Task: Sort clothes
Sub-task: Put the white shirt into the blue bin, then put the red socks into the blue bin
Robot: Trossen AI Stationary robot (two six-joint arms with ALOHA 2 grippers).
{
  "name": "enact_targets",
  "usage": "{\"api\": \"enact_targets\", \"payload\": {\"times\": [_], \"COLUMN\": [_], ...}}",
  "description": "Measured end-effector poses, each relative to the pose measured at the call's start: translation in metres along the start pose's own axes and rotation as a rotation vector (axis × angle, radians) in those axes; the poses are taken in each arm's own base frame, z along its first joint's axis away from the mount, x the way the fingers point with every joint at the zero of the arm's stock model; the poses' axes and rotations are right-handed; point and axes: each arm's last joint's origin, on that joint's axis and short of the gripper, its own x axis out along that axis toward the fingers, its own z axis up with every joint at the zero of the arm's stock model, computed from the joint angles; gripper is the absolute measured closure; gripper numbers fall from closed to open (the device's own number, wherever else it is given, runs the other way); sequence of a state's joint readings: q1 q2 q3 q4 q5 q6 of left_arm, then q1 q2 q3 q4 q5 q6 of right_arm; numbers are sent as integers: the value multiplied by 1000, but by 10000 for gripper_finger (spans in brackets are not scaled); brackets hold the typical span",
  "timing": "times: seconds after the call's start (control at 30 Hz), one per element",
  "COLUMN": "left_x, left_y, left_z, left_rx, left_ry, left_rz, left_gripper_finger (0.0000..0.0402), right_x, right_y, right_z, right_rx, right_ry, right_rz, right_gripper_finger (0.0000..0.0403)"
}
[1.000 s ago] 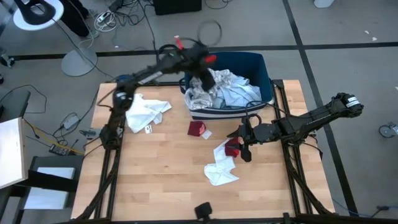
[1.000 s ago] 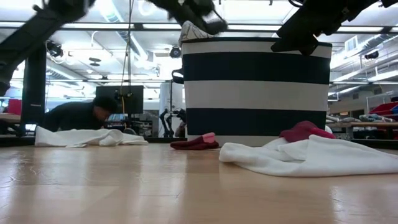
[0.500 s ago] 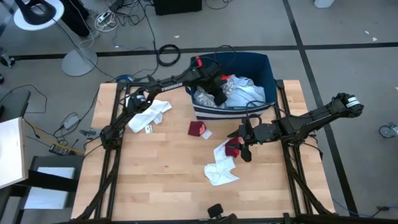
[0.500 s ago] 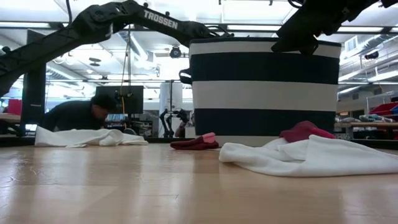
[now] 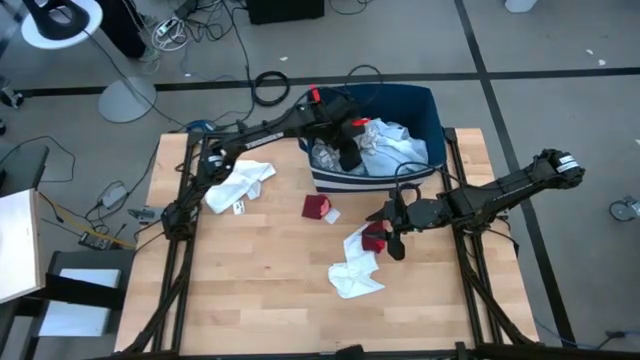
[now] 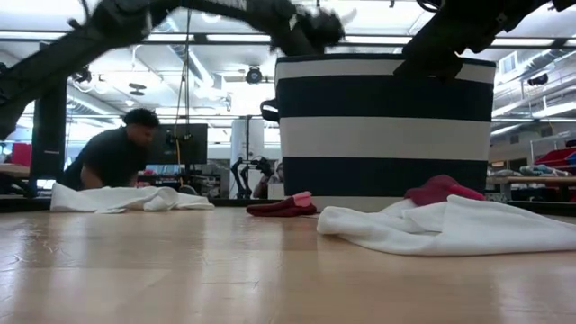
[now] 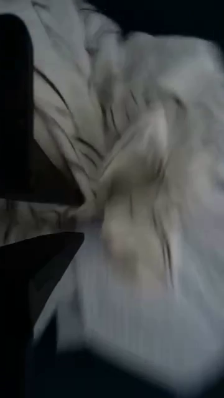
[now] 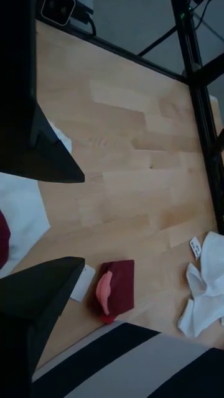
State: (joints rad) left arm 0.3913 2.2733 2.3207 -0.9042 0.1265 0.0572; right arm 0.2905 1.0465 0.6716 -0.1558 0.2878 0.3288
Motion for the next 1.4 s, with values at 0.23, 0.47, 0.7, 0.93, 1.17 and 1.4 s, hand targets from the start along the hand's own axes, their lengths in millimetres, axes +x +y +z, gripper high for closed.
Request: {"api": "enact_targets", "payload": {"times": [0.23,0.47,0.7,0.93,1.17,1.4], "left_x": [-77,-142,-193,-214,-201,-162], "left_y": [-54,-95,-115,-129,-141,-140], "left_z": [12,1,-44,-126,-210,-278], "left_rx": [121,218,209,168,160,119], "left_ry": [-67,-114,-217,-429,-653,-735], "left_rz": [-102,-121,-49,-81,-242,-283], "left_gripper_finger": [312,312,312,312,312,312], "right_x": [2,9,9,10,18,34], "right_y": [2,1,-4,-6,-16,-24], "right_z": [-4,-28,-52,-75,-104,-133], "right_rx": [11,72,230,243,205,211], "right_ry": [43,147,218,240,232,184], "right_rz": [17,-14,-54,-129,-198,-230], "right_gripper_finger": [195,195,195,195,204,246]}}
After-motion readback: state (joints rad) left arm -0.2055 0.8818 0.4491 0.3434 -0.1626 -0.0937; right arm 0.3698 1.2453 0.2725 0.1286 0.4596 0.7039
